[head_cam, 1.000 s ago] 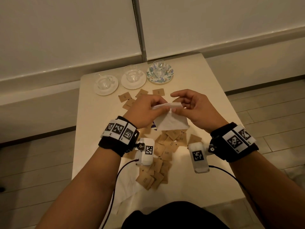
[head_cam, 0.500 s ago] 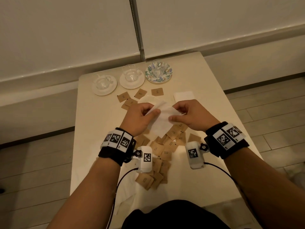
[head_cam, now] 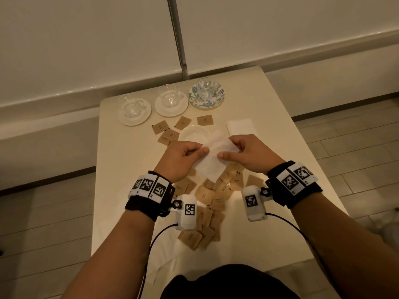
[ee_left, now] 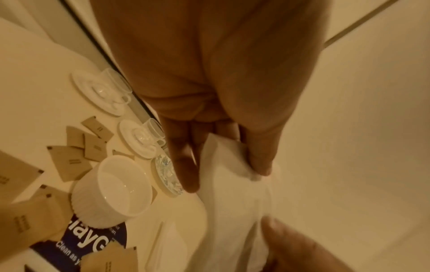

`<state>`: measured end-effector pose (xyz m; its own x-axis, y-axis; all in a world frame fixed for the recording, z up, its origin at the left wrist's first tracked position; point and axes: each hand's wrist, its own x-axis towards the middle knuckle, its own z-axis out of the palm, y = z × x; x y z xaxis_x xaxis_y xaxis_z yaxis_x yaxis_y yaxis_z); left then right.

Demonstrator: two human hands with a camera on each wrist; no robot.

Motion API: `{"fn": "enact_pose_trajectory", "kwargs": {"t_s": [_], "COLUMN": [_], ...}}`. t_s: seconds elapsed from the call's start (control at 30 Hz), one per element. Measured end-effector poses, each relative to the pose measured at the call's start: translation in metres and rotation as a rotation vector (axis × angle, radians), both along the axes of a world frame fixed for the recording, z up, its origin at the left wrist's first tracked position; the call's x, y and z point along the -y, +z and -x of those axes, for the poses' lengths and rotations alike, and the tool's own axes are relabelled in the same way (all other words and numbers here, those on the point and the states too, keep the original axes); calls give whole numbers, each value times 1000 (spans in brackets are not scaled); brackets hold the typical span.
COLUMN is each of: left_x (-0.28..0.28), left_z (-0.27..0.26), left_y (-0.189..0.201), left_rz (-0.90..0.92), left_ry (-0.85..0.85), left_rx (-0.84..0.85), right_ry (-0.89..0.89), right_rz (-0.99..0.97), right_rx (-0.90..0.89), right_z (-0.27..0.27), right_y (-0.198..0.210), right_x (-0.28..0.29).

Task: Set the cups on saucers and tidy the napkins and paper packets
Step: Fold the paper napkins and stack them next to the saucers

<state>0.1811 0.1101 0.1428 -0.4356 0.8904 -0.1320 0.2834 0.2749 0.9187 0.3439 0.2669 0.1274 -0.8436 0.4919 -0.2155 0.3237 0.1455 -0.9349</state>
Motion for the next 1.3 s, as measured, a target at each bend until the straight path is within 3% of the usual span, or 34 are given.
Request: {"fn": "enact_pose_trajectory", "kwargs": {"t_s": [0.07, 0.23, 0.37, 0.5, 0.6, 0.83, 1.07, 1.3], "left_x": [-1, -9, -25, -64, -107, -188, -212, -219], "left_z": [5, 9, 2, -1, -6, -11, -11, -8], "left_y": [-5, -24, -44, -67, -83, -122, -148, -158], "left_rz": [-42, -91, -32, 94, 184, 389, 479, 482], "left_ry": [59, 178, 199, 255, 296, 291, 385, 398], "left_rx": [29, 121, 137, 17, 22, -52, 3, -30], "right_ry": [-50, -330, -414, -544, -592, -490, -330, -331], "right_rz": [80, 533, 558, 467, 378, 98, -124, -237], "right_rx": [18, -176, -220, -163, -129, 126, 348, 341], "right_z": [-1, 2, 1, -2, -3, 10, 28, 30], "right_y": [-10, -33, -48, -62, -72, -105, -143, -153], "right_x": [2, 16, 13, -19, -59, -150, -185, -185]}}
